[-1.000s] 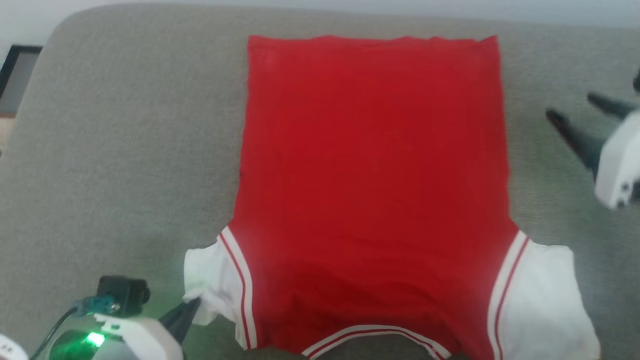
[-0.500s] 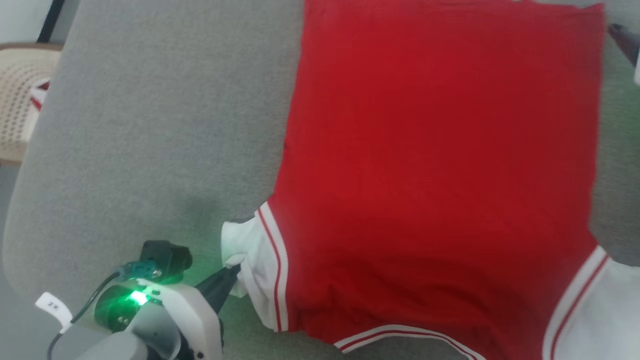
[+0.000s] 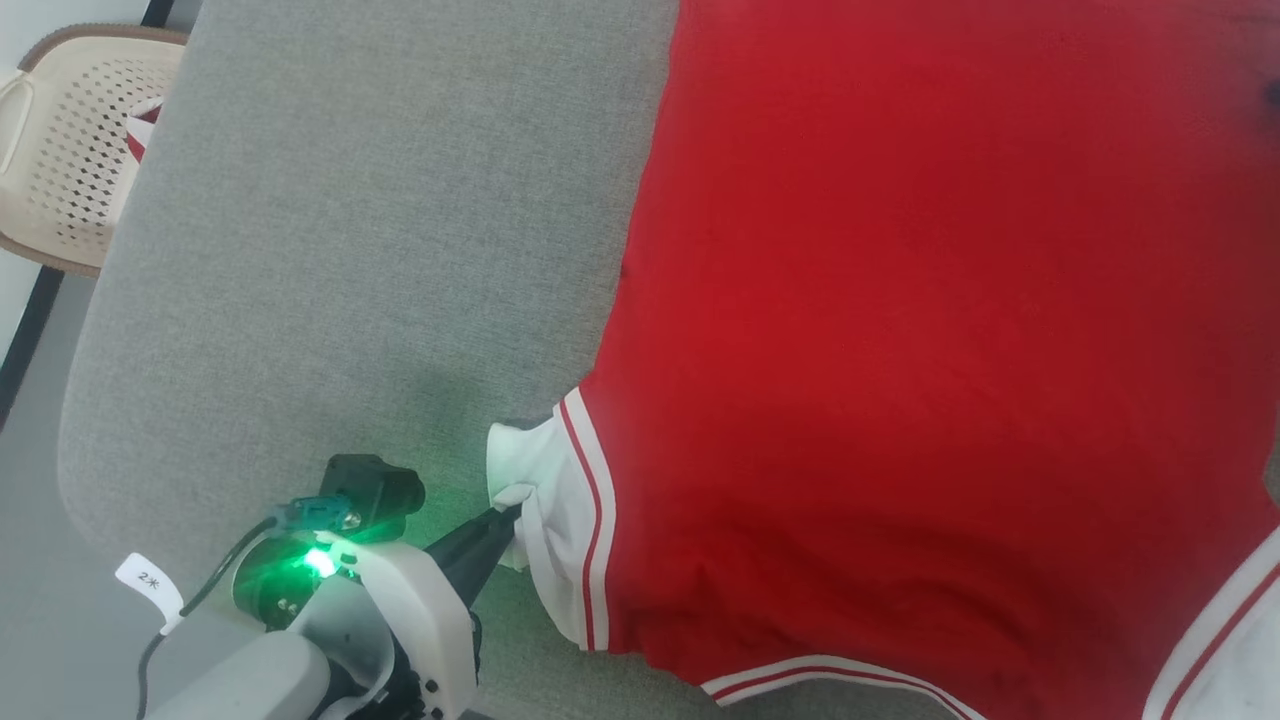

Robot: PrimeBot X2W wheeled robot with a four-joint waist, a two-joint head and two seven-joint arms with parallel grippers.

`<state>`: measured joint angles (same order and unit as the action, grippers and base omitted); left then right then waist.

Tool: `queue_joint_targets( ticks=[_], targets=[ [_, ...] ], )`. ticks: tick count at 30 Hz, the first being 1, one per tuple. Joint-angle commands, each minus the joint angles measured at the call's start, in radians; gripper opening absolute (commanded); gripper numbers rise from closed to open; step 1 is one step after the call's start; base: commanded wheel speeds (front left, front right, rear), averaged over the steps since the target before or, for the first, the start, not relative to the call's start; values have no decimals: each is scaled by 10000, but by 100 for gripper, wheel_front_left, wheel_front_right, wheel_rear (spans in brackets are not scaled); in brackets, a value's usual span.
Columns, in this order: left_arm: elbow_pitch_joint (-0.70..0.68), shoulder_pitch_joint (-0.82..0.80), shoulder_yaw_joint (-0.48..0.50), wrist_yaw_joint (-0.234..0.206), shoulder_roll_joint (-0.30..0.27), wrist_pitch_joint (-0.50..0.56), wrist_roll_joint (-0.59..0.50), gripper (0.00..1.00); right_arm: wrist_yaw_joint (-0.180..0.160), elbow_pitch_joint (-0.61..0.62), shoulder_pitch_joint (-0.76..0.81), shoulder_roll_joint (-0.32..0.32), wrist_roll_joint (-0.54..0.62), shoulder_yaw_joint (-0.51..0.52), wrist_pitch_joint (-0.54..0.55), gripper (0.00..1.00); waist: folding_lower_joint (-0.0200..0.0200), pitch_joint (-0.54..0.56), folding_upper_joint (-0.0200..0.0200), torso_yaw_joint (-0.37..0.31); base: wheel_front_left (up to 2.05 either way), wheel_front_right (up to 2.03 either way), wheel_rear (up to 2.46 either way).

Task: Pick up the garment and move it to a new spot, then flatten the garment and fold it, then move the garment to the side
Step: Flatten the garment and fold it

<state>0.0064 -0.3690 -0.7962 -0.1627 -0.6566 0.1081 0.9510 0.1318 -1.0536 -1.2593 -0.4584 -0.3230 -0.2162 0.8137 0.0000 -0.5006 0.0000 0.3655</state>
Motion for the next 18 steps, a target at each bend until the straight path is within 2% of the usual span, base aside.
queue_joint_targets(
  ticks=[1,9,13,18],
  targets=[
    [324,-21,15,-72,-34,28,113,0,-23,-371,533,-20,57,-145,79,0,0,47,0,-75,0,0,0],
    [385,174,235,-203,-296,-98,164,0,-21,749,908,-35,-727,-1317,-250,0,0,481,0,-628,0,0,0],
    [218,344,365,-301,-551,-129,246,0,-21,2151,1599,-336,-1854,-2324,-368,0,0,802,0,-1109,0,0,0],
    [-15,625,521,-474,-900,-152,384,0,-21,4334,2893,-1170,-3248,-3375,-390,0,0,1148,0,-1794,0,0,0]
  ],
)
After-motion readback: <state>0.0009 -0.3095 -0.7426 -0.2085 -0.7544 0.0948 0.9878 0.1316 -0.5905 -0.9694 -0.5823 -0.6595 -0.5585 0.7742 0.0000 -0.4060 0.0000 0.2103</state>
